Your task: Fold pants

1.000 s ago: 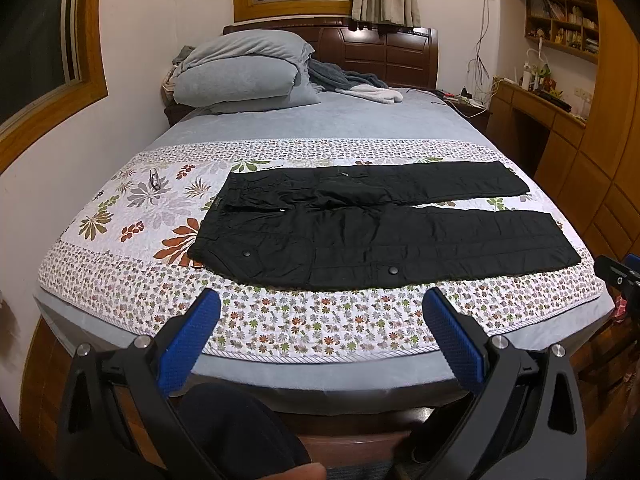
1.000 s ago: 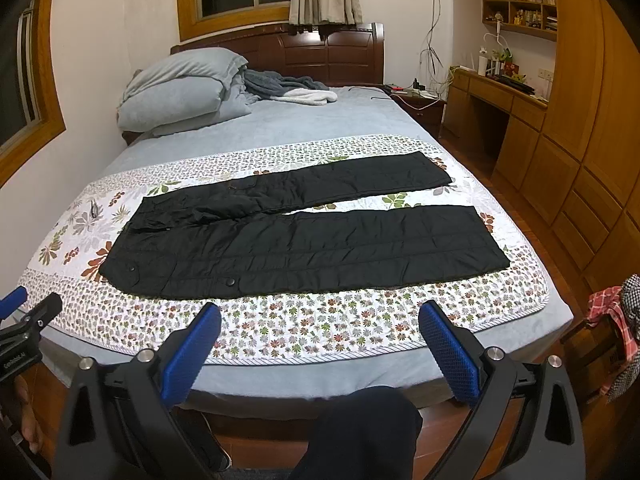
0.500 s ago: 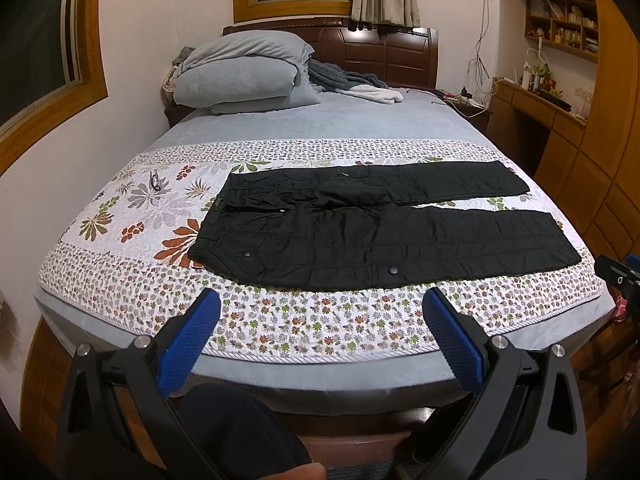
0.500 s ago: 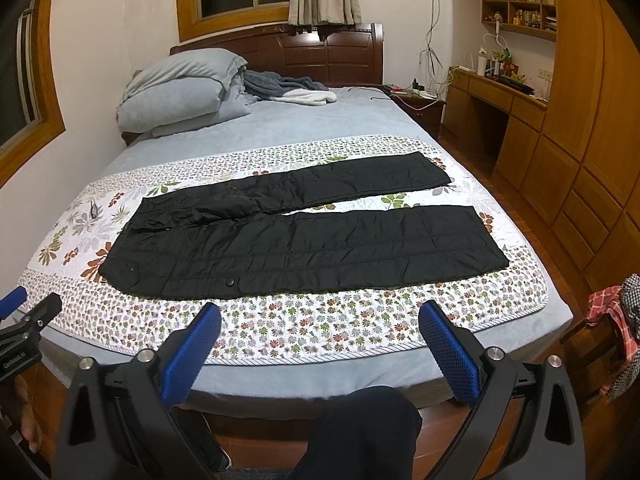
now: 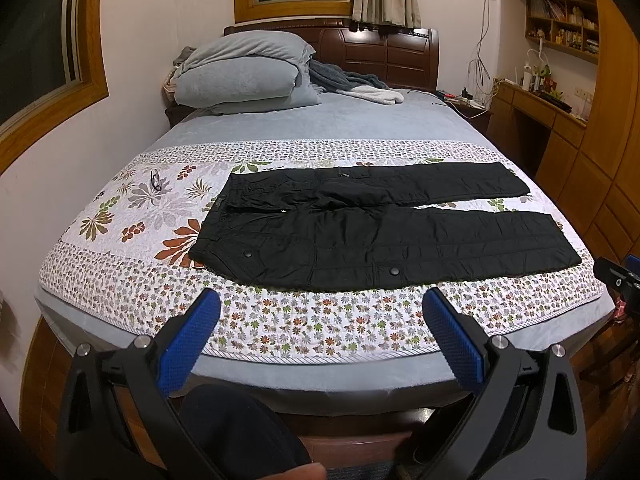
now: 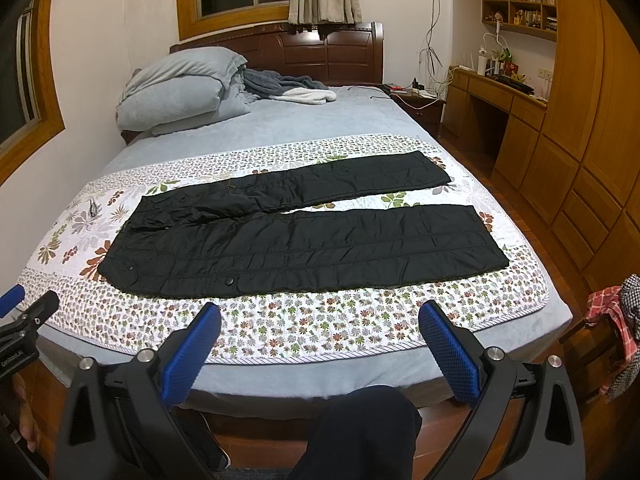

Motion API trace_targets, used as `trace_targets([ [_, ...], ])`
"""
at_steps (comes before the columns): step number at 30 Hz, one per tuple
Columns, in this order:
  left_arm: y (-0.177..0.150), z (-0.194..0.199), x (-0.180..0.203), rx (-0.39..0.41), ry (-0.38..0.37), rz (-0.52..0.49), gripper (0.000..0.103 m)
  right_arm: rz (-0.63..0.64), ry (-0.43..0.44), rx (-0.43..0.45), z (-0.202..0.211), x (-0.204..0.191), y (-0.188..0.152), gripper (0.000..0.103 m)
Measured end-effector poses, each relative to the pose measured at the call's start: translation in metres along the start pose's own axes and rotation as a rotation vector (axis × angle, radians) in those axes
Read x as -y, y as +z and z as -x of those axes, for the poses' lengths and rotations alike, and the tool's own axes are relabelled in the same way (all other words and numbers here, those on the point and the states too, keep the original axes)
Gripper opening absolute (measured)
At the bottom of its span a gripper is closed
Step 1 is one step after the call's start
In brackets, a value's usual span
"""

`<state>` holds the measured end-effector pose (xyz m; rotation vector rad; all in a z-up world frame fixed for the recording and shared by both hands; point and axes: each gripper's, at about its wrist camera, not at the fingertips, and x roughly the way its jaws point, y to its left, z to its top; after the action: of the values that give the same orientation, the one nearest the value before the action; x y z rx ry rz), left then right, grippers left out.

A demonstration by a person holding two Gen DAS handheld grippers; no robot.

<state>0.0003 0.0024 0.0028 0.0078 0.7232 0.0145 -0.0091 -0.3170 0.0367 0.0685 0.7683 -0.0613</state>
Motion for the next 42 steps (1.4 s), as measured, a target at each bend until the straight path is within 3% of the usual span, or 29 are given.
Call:
trace_targets([
  [13,0.000,-0.006,-0.002,-0.011,-0.012,-0.001,0.101,0.002,0.001,-0.007,-0.003,0.000,-0.001,0.100],
  [17,0.000,-0.013,-0.007,-0.011,-0.088,-0.023,0.101,0.003,-0.005,-0.021,-0.011,0.001,-0.002,0.100],
  [22,-0.001,-0.032,-0.012,0.005,-0.113,-0.086,0.101,0.010,0.008,-0.015,-0.028,0.008,-0.002,0.100],
  [25,-0.004,-0.064,-0.028,-0.061,-0.168,-0.093,0.101,-0.009,0.070,0.040,-0.041,0.026,-0.001,0.100],
  [28,-0.004,-0.118,-0.081,-0.247,-0.320,0.101,0.101,-0.068,0.111,0.005,-0.077,0.060,0.004,0.100],
  [30,-0.004,-0.156,-0.127,-0.336,-0.357,0.269,0.101,-0.112,0.113,-0.046,-0.105,0.086,0.005,0.100],
  [34,0.005,-0.202,-0.196,-0.310,-0.238,0.369,0.100,-0.215,0.149,-0.132,-0.156,0.141,0.001,0.100],
  [38,0.009,-0.263,-0.246,-0.372,-0.287,0.497,0.100,-0.392,0.256,-0.201,-0.204,0.199,-0.008,0.100],
  [42,0.002,-0.315,-0.275,-0.419,-0.351,0.633,0.100,-0.497,0.257,-0.249,-0.239,0.235,-0.017,0.100],
])
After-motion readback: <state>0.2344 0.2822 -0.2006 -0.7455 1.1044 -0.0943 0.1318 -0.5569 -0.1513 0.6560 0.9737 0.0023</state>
